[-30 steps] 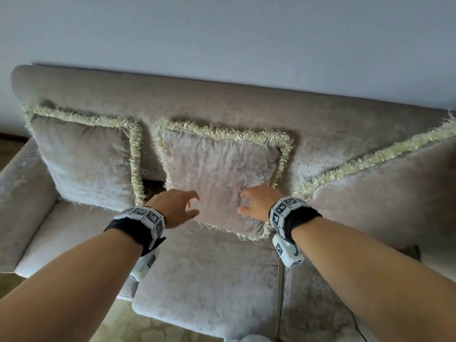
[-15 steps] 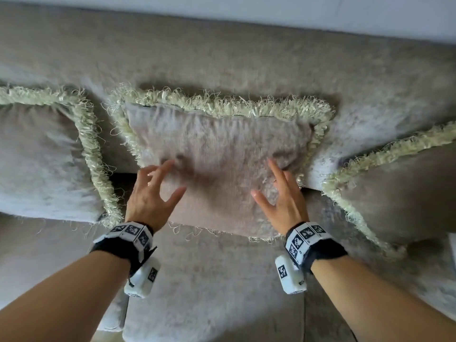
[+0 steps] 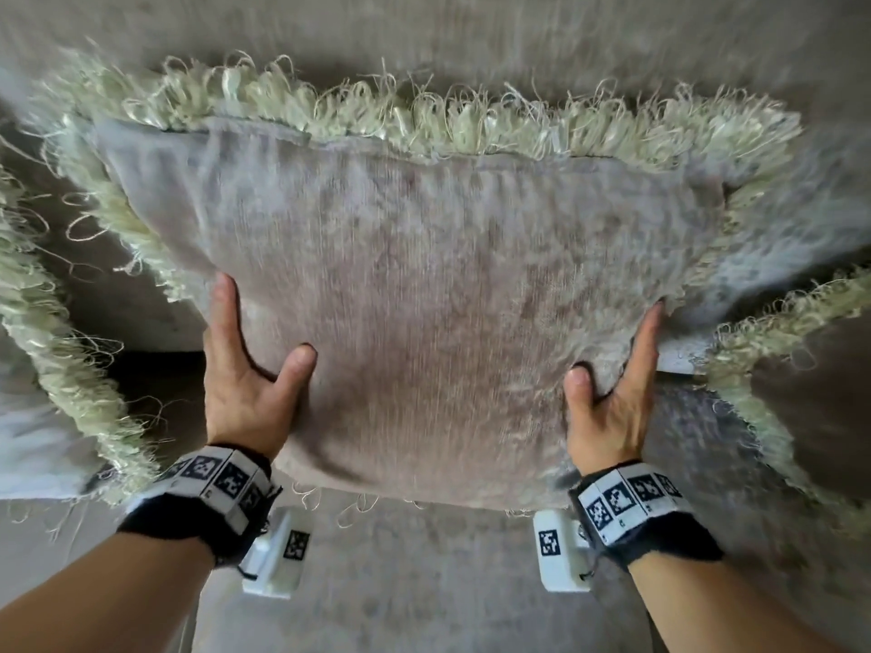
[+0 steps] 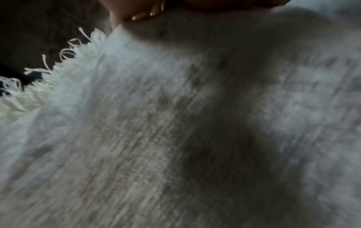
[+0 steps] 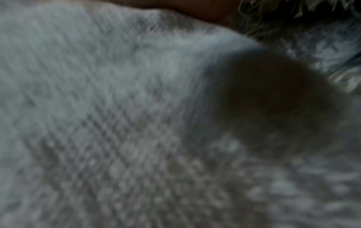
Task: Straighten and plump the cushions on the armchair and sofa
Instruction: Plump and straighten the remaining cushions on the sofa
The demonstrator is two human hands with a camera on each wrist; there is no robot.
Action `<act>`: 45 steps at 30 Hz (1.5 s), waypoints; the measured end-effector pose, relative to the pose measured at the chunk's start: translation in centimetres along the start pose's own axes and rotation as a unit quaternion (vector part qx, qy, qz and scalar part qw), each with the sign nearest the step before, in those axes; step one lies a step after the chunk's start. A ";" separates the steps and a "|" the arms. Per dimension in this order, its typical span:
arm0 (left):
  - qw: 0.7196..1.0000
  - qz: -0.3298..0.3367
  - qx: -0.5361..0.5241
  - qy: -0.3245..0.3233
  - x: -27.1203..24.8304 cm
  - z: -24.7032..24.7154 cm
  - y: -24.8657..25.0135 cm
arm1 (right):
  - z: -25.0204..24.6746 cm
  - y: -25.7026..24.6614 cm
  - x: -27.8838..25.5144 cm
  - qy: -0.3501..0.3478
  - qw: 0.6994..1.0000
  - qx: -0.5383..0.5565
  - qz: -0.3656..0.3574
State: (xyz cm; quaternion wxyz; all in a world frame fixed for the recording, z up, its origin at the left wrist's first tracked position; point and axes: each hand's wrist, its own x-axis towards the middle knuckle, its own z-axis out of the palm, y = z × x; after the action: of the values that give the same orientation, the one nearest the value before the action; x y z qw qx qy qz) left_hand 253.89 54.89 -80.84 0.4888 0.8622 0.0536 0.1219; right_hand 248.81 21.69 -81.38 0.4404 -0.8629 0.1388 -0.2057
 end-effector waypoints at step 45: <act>0.907 -0.322 -0.131 0.237 -4.6 1.3 5.6 | -6.0 -14.6 7.7 -0.144 0.951 -0.200 -0.188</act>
State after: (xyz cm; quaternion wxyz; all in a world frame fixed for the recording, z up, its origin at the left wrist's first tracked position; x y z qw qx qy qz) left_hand 249.59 49.96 -77.39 0.5830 0.6716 0.4266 0.1645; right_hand 253.55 22.55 -64.50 0.2278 -0.9641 -0.0524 -0.1259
